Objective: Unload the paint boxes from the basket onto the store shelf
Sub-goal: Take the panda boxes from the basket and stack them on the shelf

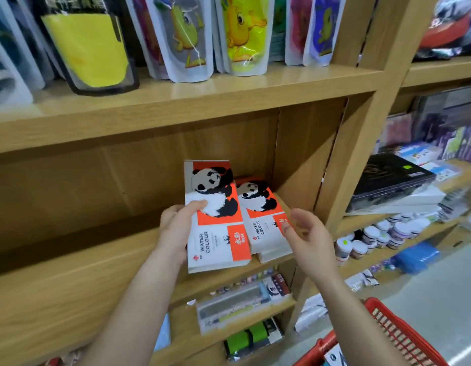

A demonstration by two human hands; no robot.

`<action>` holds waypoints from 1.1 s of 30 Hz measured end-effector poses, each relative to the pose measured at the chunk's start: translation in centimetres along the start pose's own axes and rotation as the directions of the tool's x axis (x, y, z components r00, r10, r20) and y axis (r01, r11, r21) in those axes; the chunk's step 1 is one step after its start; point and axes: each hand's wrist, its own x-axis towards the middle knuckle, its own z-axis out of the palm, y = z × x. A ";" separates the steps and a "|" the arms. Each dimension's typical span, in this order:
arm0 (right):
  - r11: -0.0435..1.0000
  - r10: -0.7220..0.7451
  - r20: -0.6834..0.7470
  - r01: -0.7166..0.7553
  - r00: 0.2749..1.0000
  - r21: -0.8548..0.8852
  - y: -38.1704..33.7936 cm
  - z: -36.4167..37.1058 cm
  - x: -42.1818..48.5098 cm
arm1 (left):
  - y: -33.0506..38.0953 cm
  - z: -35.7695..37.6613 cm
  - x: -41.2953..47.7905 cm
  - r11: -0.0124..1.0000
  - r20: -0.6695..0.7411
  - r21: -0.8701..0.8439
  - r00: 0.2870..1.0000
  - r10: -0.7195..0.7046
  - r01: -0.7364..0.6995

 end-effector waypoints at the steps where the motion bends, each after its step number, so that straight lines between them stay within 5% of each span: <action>1: 0.997 -0.042 -0.006 0.043 0.999 0.070 -0.3 -0.5 -1.3 | 0.6 1.1 0.0 1.000 0.011 -0.006 1.000 -0.011 0.011; 5: 0.953 -0.179 0.036 0.164 0.983 0.256 -1.6 -1.4 -4.1 | 2.0 5.6 0.2 1.000 0.059 -0.013 0.998 -0.008 0.008; 10: 0.974 -0.180 0.139 0.157 0.974 0.165 -2.3 -0.1 -3.9 | 1.6 10.2 0.3 1.000 0.061 -0.009 0.998 -0.022 0.023; 15: 0.982 -0.150 0.043 0.143 0.988 0.125 -0.6 -0.4 -2.1 | -1.9 9.2 -0.4 0.888 0.172 0.398 0.970 0.174 -0.229; 19: 0.985 -0.104 0.036 0.099 0.994 0.138 1.2 -0.5 -2.3 | -5.2 6.4 -2.4 0.865 0.325 0.347 0.912 0.250 -0.361; 25: 0.984 -0.178 0.012 0.178 0.984 0.021 3.6 1.1 -5.1 | -10.4 5.5 -2.8 0.883 0.480 0.313 0.861 0.170 -0.349; 33: 0.987 -0.096 0.113 0.109 0.989 -0.121 5.0 1.9 0.3 | -9.5 9.6 1.1 0.868 0.475 0.333 0.860 0.184 -0.369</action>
